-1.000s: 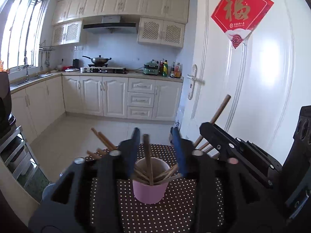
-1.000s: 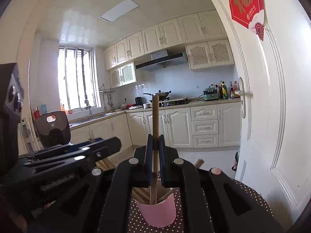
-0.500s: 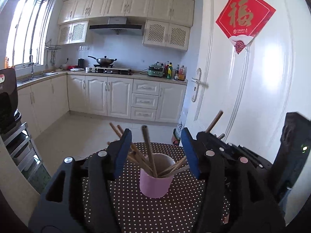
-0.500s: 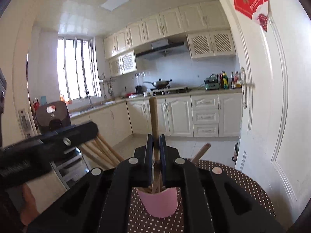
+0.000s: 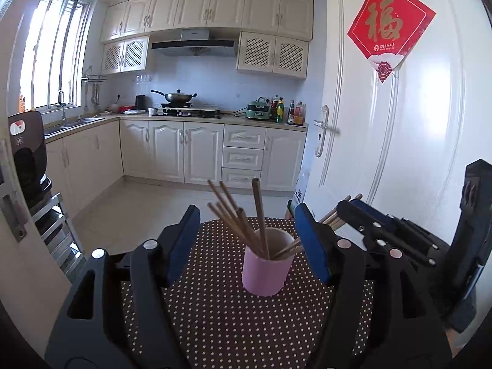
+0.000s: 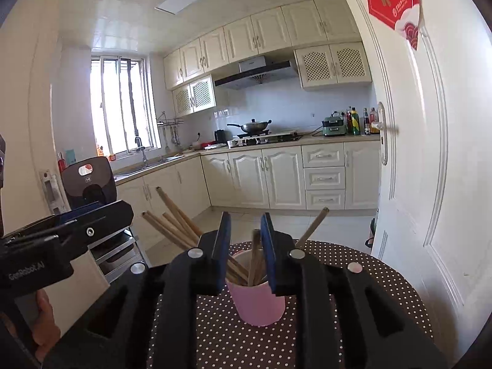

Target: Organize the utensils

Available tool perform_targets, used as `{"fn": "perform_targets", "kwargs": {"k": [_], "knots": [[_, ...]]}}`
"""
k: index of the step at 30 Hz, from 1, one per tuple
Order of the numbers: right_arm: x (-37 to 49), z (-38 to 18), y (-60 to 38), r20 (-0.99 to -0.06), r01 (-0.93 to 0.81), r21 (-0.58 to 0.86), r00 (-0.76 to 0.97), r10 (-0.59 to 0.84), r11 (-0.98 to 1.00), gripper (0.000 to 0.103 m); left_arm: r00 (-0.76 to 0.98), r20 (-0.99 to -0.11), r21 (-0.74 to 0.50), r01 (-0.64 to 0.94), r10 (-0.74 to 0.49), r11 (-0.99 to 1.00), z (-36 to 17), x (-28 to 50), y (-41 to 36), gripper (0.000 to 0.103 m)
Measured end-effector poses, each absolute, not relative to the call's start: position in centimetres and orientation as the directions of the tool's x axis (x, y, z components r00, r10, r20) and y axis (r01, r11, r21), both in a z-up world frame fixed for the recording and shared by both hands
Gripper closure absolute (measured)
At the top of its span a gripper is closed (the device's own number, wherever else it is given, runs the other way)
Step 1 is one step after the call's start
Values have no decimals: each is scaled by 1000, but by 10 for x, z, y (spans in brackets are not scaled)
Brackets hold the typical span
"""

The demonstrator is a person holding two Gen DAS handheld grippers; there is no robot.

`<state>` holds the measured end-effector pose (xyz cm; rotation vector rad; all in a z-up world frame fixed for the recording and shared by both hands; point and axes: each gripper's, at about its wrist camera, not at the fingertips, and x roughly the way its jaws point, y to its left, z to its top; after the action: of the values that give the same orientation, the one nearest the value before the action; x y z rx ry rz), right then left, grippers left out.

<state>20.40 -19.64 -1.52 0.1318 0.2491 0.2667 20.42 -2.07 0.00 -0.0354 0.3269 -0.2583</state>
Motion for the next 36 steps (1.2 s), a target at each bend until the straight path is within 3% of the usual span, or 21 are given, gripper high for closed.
{"fn": "perform_targets", "kwargs": {"k": [17, 28, 36], "knots": [[115, -4, -187, -220, -258, 87, 937, 271, 962, 69, 961, -238, 18, 153, -144, 988, 9, 107, 0, 27], [55, 10, -181, -153, -274, 26, 949, 275, 961, 48, 983, -155, 61, 113, -102, 992, 16, 43, 2, 12], [27, 13, -177, -123, -250, -15, 961, 247, 968, 30, 983, -152, 25, 110, -105, 994, 15, 20, 9, 9]]}}
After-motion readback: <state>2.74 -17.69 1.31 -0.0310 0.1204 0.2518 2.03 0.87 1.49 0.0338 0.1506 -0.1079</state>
